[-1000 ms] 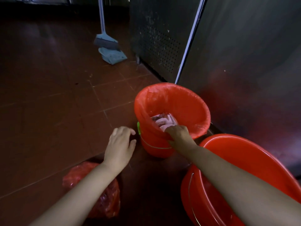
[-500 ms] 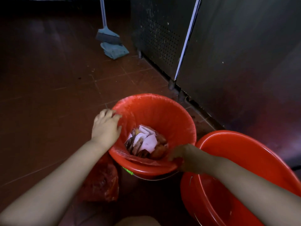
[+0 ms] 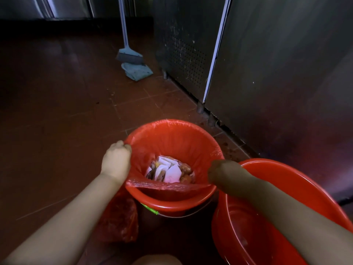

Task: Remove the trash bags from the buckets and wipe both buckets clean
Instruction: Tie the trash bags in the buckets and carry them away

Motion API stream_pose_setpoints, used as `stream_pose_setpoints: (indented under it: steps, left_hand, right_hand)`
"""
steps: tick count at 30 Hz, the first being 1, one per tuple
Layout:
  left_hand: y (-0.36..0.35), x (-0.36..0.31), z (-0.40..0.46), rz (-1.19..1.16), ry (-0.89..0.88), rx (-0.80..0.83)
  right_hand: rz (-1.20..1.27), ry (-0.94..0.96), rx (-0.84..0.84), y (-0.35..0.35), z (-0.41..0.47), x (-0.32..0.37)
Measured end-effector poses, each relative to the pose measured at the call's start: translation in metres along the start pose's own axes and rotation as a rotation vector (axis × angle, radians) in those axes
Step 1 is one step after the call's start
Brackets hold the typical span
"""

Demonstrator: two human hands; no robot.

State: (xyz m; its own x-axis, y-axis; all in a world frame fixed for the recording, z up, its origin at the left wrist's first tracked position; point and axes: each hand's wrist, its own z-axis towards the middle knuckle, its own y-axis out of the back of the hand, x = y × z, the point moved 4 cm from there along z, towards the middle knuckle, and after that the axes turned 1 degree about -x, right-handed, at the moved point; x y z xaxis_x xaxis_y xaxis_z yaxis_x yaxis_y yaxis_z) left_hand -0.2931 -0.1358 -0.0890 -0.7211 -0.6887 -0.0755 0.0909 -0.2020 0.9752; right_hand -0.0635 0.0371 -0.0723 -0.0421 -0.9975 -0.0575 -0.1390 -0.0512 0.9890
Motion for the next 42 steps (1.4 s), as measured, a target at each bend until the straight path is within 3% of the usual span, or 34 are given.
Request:
stream_pose_setpoints:
  steps: [4,8,12,16,19,20,22,25,29,31,36,38,42]
  left_hand:
    - [-0.001,-0.008,-0.024,0.009,-0.093,0.023]
    - [-0.005,-0.02,-0.041,-0.105,-0.109,0.044]
    - [-0.007,-0.043,-0.05,-0.281,-0.173,0.056]
    - [-0.002,-0.037,-0.048,-0.315,-0.173,-0.016]
    - [0.012,-0.014,-0.032,-0.193,-0.004,-0.236]
    - [0.014,-0.005,-0.026,-0.149,0.081,-0.234]
    - [0.013,0.009,-0.016,-0.079,0.217,-0.079]
    - [0.012,0.017,-0.012,-0.03,0.213,0.034]
    - [0.027,0.007,-0.009,-0.191,0.126,-0.04]
    - [0.034,-0.001,-0.003,-0.324,0.123,-0.034]
    - [0.069,-0.022,0.02,-0.711,0.053,-0.068]
    - [0.083,-0.03,0.03,-0.875,-0.003,-0.048]
    - [0.092,-0.059,0.034,-0.971,-0.082,0.06]
  right_hand:
    - [0.04,-0.12,-0.199,0.014,0.008,0.005]
    - [0.048,-0.098,-0.367,0.014,0.024,0.035]
    - [0.136,0.082,-0.492,0.014,0.032,0.064]
    - [0.071,0.24,-0.435,0.007,0.026,0.079]
    - [0.15,0.129,-0.568,0.01,0.019,0.058]
    - [0.167,0.041,-0.631,0.013,0.018,0.047]
    - [0.193,-0.21,-0.696,0.014,0.017,0.02]
    - [0.261,-0.503,-0.502,0.0,0.019,-0.012]
    - [0.152,-0.485,-0.248,-0.018,0.018,-0.022]
    - [0.132,-0.499,-0.275,-0.012,0.017,-0.025]
    - [0.482,-0.483,-0.497,0.041,0.02,-0.034]
    - [0.472,-0.435,-0.482,0.065,0.023,-0.035]
    - [0.469,-0.372,-0.53,0.111,0.019,-0.037]
